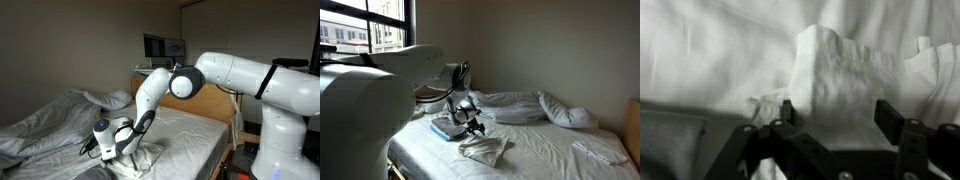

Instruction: Fold the cloth

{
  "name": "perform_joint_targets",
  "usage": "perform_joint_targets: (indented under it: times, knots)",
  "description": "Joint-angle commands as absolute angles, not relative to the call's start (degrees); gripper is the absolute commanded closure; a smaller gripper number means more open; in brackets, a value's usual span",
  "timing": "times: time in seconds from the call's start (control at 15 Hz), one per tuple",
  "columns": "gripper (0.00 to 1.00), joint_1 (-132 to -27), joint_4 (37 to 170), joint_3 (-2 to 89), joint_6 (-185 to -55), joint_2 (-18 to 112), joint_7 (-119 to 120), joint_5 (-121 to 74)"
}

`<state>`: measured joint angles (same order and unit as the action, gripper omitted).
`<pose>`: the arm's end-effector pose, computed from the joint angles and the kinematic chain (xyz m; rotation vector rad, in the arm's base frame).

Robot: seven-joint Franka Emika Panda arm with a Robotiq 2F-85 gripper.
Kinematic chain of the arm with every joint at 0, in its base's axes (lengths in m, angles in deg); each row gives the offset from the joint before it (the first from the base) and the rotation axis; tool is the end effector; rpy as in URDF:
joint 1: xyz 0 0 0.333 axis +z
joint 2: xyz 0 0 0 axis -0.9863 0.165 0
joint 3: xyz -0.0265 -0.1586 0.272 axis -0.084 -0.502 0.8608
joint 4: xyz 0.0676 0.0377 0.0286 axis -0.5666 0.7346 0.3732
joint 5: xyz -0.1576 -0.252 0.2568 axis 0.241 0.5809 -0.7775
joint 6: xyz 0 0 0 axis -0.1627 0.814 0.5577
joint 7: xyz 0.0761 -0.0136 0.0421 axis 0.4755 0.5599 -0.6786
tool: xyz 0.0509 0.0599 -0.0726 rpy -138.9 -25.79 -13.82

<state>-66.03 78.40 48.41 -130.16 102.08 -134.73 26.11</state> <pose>0.7086 0.2034 0.0215 -0.1724 2.7116 -0.5499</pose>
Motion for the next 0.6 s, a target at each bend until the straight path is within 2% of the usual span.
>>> perform_joint_targets:
  times: [0.0,0.53]
  knots:
    - [0.46,-66.6,75.54,49.37,-127.72,103.61,-137.61,24.6]
    - [0.97,-65.43,74.25,48.68,-128.49,104.17,-136.28,25.66]
